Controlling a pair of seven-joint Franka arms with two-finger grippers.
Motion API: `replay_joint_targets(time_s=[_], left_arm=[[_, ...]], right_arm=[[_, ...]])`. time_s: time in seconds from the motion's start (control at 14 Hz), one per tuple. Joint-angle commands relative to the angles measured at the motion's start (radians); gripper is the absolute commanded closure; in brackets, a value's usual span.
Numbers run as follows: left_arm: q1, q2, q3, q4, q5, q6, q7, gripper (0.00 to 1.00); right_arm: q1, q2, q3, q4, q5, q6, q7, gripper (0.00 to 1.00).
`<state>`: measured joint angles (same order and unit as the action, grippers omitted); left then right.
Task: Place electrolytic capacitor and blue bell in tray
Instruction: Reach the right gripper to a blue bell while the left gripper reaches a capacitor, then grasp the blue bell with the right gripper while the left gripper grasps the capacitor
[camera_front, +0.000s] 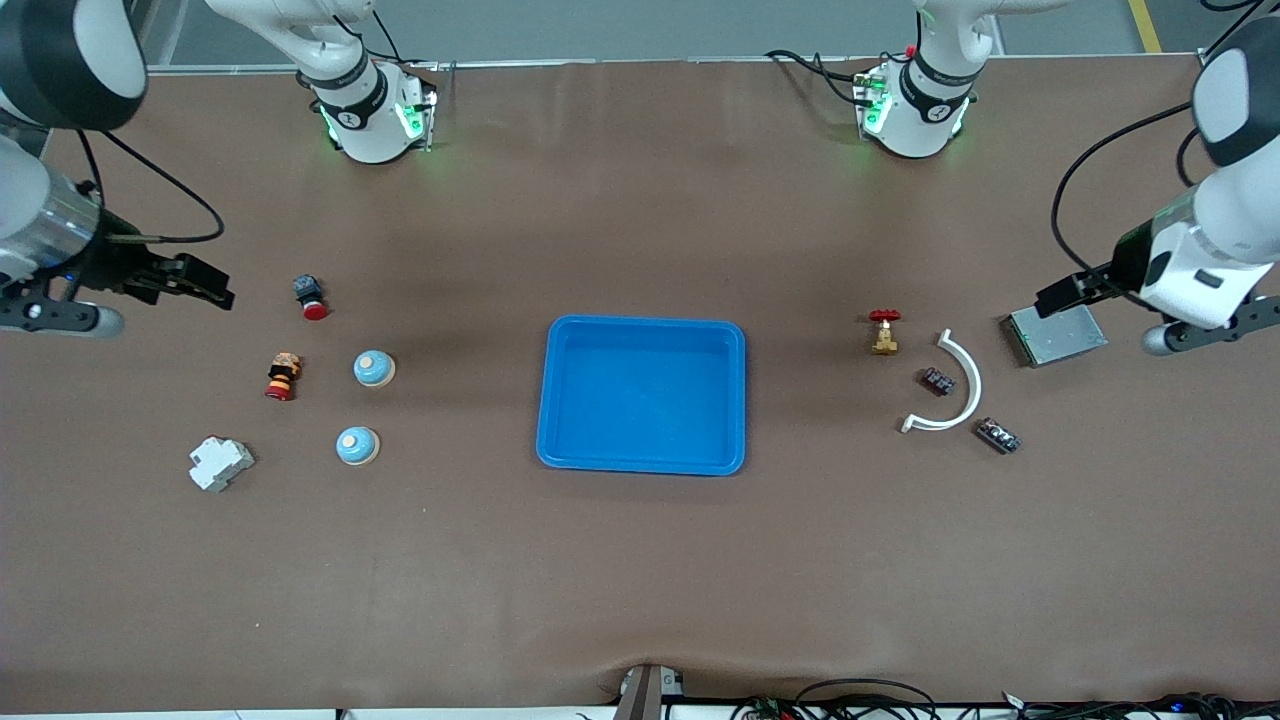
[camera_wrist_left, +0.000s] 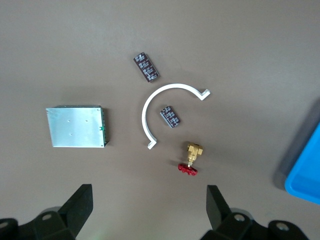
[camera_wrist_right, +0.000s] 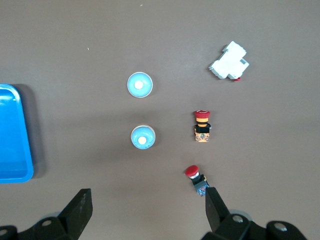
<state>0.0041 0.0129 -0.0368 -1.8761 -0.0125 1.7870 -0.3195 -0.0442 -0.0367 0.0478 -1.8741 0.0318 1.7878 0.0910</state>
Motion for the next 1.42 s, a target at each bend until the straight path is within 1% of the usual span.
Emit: replay_joint_targets(time_s=[0.0,0.07,0.14,0.5,0.71,0.78,0.93,1.0,1.14,1.35], left_arm=[[0.000,-0.018,-0.006,-0.154,0.016,0.163,-0.080,0.00],[-0.003,-0.010,-0.006,-0.208,0.016,0.240,-0.128,0.00],[-0.004,0.008,-0.008,-0.237,0.016,0.293,-0.165,0.00],[-0.006,0.142,-0.014,-0.288,0.005,0.468,-0.350,0.00],[-0.009,0.214,-0.024,-0.343,0.003,0.625,-0.469,0.15],[-0.009,0.237,-0.026,-0.350,0.003,0.667,-0.498,0.17],[-0.013,0.294,-0.037,-0.350,0.003,0.724,-0.564,0.22],[-0.015,0.315,-0.041,-0.354,0.003,0.750,-0.587,0.22],[-0.018,0.341,-0.043,-0.366,0.003,0.782,-0.604,0.23],[-0.019,0.364,-0.041,-0.368,0.003,0.785,-0.605,0.26]], right_arm=[[0.007,-0.038,0.003,-0.155,0.002,0.125,0.010,0.00],[0.018,-0.038,0.001,-0.193,0.002,0.165,0.012,0.00],[0.030,-0.038,0.001,-0.230,0.002,0.209,0.015,0.00],[0.040,-0.025,0.001,-0.387,0.002,0.445,0.015,0.00],[0.055,0.012,0.001,-0.434,0.002,0.508,0.015,0.00],[0.058,0.032,0.001,-0.451,0.002,0.543,0.015,0.00],[0.067,0.081,0.001,-0.491,0.002,0.643,0.018,0.00],[0.070,0.105,0.001,-0.505,0.002,0.683,0.024,0.00],[0.079,0.150,0.001,-0.507,0.000,0.716,0.026,0.00],[0.095,0.205,0.001,-0.517,0.000,0.769,0.039,0.00]])
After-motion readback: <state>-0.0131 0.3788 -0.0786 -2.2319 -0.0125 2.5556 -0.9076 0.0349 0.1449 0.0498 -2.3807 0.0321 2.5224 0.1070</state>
